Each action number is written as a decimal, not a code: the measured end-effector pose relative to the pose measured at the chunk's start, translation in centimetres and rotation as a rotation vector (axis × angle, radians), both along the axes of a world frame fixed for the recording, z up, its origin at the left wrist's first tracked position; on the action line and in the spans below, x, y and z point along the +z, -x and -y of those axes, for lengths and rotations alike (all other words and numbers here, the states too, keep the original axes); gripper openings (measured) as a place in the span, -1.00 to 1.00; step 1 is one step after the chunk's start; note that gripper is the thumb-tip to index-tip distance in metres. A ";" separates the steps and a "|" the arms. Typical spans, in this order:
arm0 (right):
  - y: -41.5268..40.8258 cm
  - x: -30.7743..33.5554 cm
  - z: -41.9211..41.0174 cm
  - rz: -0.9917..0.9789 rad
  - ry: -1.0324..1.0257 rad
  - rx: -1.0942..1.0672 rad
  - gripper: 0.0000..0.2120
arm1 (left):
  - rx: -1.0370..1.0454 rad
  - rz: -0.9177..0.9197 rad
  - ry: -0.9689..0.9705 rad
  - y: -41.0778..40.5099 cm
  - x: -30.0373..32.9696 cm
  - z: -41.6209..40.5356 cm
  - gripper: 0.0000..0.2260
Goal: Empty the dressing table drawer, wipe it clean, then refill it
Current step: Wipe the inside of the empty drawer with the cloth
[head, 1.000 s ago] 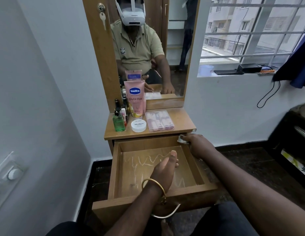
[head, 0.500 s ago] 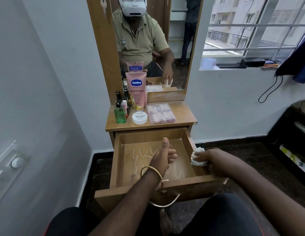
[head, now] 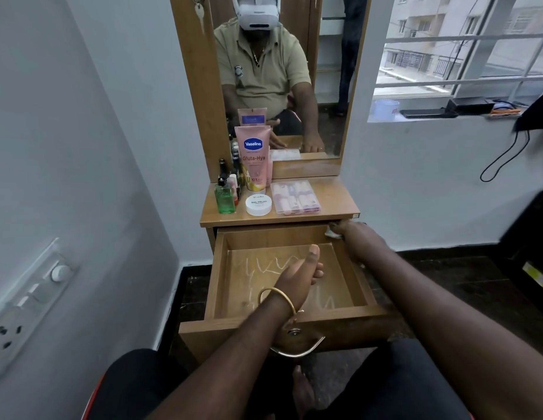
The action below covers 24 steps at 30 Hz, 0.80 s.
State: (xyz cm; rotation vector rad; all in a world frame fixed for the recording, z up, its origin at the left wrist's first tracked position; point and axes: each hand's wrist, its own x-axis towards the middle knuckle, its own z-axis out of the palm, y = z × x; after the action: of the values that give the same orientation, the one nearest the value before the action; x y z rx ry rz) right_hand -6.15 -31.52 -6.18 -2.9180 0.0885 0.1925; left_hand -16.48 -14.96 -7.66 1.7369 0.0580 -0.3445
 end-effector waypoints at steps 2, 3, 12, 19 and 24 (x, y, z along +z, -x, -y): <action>1.0 0.8 0.0 -0.125 0.026 0.009 -0.53 | -0.006 0.002 -0.003 0.0 -0.1 0.1 -0.32; 2.0 1.4 0.3 -0.187 0.015 0.029 -0.52 | -0.007 0.004 -0.004 0.0 -0.2 0.1 -0.33; 11.2 2.1 6.3 -0.317 -0.020 0.301 -0.66 | 0.069 -0.006 0.096 -0.5 -0.4 -0.6 -0.28; 12.1 6.9 2.8 -0.131 0.327 0.414 -0.66 | 0.257 0.041 0.375 0.8 0.7 -6.9 -0.27; 14.1 6.9 -6.4 0.127 0.188 0.798 -0.56 | 0.497 0.086 0.456 1.7 1.3 -14.3 -0.26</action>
State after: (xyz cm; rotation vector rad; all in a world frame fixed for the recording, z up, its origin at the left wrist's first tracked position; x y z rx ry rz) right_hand -20.25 -25.09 0.72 -2.9603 -1.1340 0.1190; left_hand -18.14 -0.65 -6.38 1.2302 0.3178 0.0828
